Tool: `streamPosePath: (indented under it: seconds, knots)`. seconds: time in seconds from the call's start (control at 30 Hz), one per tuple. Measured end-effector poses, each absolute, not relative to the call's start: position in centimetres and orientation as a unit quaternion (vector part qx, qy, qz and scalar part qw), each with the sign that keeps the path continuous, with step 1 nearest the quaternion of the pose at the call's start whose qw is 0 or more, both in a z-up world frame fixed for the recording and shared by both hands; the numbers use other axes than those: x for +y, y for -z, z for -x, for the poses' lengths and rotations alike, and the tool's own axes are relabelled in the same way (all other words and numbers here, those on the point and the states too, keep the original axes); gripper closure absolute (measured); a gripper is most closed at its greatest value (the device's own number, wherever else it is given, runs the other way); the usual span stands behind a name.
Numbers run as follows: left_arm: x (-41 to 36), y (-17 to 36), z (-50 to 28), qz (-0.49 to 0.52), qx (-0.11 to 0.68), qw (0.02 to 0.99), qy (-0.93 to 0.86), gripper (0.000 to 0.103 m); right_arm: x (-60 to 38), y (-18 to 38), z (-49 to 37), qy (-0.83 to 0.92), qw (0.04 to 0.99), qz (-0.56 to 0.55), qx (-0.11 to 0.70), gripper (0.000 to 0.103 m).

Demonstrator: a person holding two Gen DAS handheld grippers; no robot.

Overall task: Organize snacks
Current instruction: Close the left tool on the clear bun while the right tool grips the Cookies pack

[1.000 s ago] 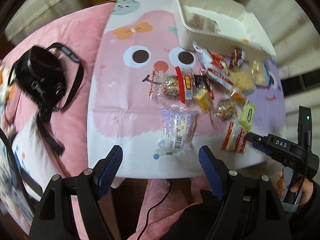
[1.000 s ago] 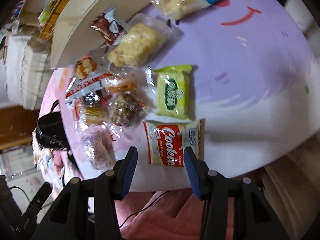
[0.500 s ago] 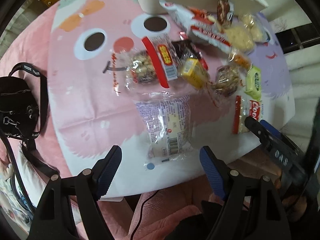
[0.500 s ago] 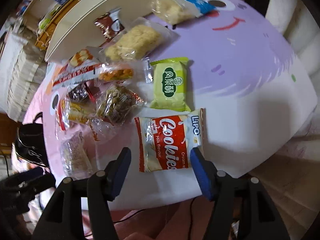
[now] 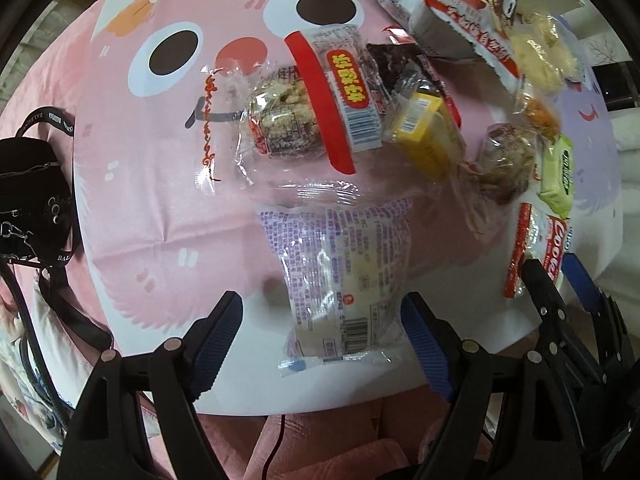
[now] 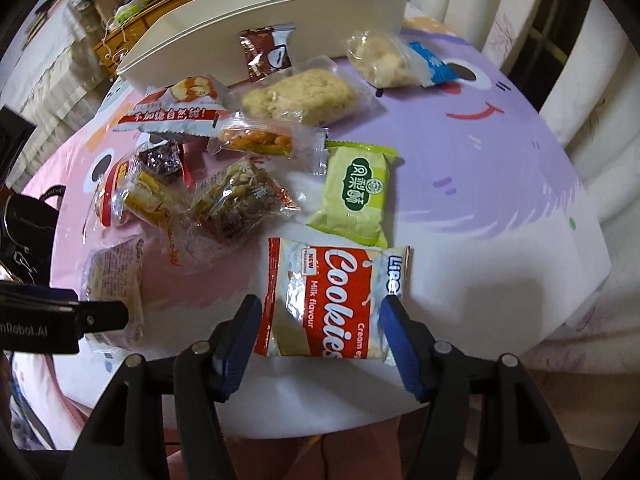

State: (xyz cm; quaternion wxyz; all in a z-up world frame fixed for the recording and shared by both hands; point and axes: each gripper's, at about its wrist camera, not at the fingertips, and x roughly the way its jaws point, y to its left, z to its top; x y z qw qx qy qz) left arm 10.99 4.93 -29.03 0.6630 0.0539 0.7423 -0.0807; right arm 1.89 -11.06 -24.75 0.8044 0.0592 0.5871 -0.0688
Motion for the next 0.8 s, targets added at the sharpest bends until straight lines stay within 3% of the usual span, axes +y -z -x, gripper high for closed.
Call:
streamPosePath:
  seconds: [0.13, 0.3, 0.8]
  knots:
    - [5.1, 29.5, -11.3, -0.042, 0.742, 0.665, 0.078, 0.028, -10.9, 24.9, -1.8, 0.071, 0.808, -0.04, 0.584, 0.04]
    - [5.4, 29.5, -10.8, -0.033, 0.738, 0.667, 0.094, 0.043, -10.6, 25.2, -1.9, 0.079, 0.813, -0.007, 0.577, 0.036]
    - [4.1, 30.9, -10.3, -0.02, 0.744, 0.661, 0.102, 0.049, -11.7, 26.1, -2.4, 0.114, 0.813, -0.009, 0.571, 0.023]
